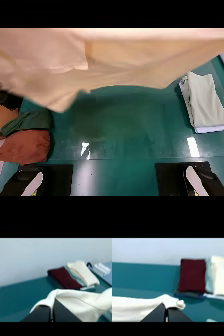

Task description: Fold the shirts.

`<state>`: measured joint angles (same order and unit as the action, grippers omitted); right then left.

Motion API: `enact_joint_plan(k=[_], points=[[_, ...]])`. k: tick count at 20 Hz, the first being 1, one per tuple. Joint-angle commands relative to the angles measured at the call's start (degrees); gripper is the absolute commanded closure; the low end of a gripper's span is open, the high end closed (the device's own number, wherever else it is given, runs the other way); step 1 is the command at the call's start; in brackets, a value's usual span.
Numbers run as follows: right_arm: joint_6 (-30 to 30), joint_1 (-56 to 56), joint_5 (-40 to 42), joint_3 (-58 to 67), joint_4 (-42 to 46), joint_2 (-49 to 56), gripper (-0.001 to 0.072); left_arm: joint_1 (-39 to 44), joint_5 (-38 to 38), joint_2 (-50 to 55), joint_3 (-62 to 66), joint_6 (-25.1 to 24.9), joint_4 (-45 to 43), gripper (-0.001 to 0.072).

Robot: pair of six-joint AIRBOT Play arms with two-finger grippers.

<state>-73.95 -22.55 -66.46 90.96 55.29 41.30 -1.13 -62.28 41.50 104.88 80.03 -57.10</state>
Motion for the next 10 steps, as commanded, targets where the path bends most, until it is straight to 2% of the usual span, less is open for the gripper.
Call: enact_joint_plan(k=[1, 4, 6, 8, 10], points=[[-1.1, -5.9, -5.8, 12.1, 0.2, 0.9, 0.0698, 0.0, 2.2, -0.4, 10.1, 2.6, -6.9, 0.0689], [-3.2, -7.2, -11.9, 18.4, 0.2, 5.7, 0.0698, 0.0, -0.6, 1.6, 8.7, 3.3, -8.3, 0.0689], [-4.7, -7.2, -15.7, 20.2, 0.2, 10.3, 0.0698, 0.0, -6.3, 6.3, 6.2, 3.7, -8.5, 0.0688], [-4.7, -7.0, -18.1, 18.2, 0.2, 14.8, 0.0698, 0.0, -11.8, 12.2, 2.5, 3.7, -8.2, 0.0686], [-4.7, -4.6, -18.3, 12.5, 0.9, 19.6, 0.0698, 0.0, -12.2, 18.4, -2.5, 3.7, -8.1, 0.0686]])
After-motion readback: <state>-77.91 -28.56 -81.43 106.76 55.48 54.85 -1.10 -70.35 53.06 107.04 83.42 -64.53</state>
